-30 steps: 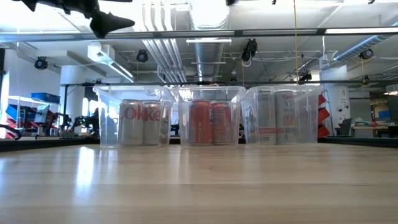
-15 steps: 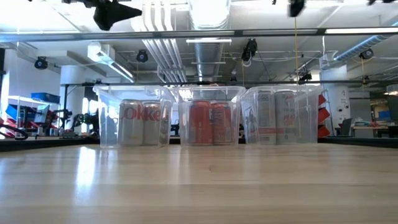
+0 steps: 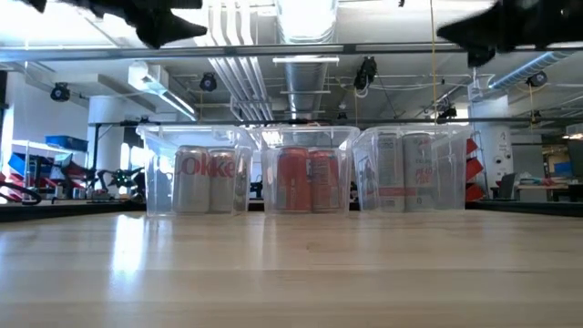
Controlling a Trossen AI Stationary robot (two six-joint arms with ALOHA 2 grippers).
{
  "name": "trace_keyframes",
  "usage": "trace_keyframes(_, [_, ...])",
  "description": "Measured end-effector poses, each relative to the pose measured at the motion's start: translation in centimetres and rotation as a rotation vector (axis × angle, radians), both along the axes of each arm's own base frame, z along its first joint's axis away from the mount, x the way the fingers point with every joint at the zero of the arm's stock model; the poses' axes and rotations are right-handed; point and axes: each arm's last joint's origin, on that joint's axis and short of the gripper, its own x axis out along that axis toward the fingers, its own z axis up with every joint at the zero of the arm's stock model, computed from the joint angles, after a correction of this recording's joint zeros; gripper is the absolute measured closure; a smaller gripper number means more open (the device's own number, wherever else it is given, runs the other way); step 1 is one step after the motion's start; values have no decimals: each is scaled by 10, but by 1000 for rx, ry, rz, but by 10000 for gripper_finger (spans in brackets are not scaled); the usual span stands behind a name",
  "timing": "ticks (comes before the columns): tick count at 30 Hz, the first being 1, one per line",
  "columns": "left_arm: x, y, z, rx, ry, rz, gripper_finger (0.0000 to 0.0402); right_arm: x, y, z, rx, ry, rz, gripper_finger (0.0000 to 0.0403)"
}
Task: Sort soda cans
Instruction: Return to Home Position
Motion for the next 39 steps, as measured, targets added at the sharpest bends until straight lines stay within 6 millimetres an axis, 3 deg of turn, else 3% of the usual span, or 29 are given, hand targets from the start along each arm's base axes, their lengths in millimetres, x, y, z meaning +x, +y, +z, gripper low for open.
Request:
trace_keyframes(4, [-11, -3, -30, 5, -134, -121, 55, -4, 3, -24, 3, -48, 98, 390])
trace_keyframes(9, [-39, 2, -75, -5, -176, -24, 55, -11, 2, -43, 4, -107, 76, 390])
trace_keyframes(15, [-64, 4, -96, -20, -302, 41, 55, -15, 1, -49, 37, -102, 26, 390])
trace_keyframes(19, [-71, 4, -114, -75, -154, 32, 55, -14, 1, -50, 70, -93, 30, 390])
trace_keyframes(39, [-71, -2, -124, -25, -51, -183, 55, -12, 3, -67, 147, 87, 94, 390])
